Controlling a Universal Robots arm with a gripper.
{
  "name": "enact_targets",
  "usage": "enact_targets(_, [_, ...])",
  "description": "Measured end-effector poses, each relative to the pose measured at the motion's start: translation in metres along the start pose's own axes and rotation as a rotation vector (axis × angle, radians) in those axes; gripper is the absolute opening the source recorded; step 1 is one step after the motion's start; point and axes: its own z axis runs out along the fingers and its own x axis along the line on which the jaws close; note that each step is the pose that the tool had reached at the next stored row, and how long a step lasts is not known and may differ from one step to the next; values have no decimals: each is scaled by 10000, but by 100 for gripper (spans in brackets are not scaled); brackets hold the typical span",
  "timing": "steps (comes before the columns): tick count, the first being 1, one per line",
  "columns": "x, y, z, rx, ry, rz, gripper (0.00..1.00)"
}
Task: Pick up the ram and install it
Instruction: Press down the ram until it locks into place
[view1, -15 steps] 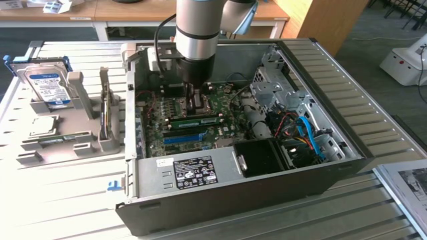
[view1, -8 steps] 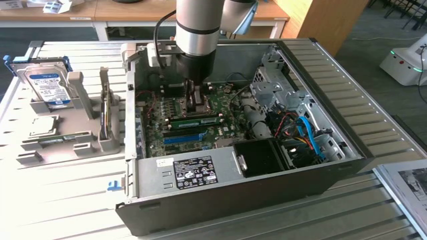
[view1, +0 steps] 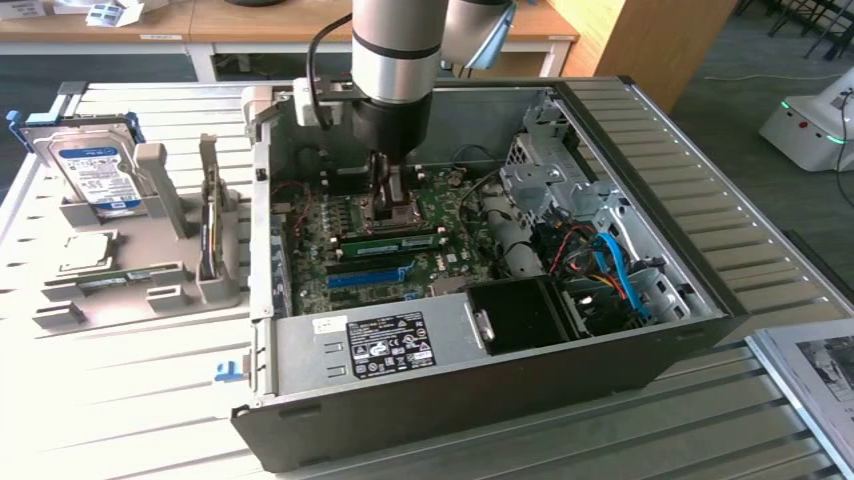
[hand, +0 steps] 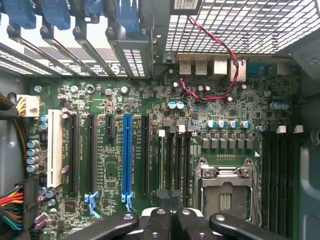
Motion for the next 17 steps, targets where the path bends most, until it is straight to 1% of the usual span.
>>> enact_targets(17, [-4, 2, -169, -2, 0, 0, 10])
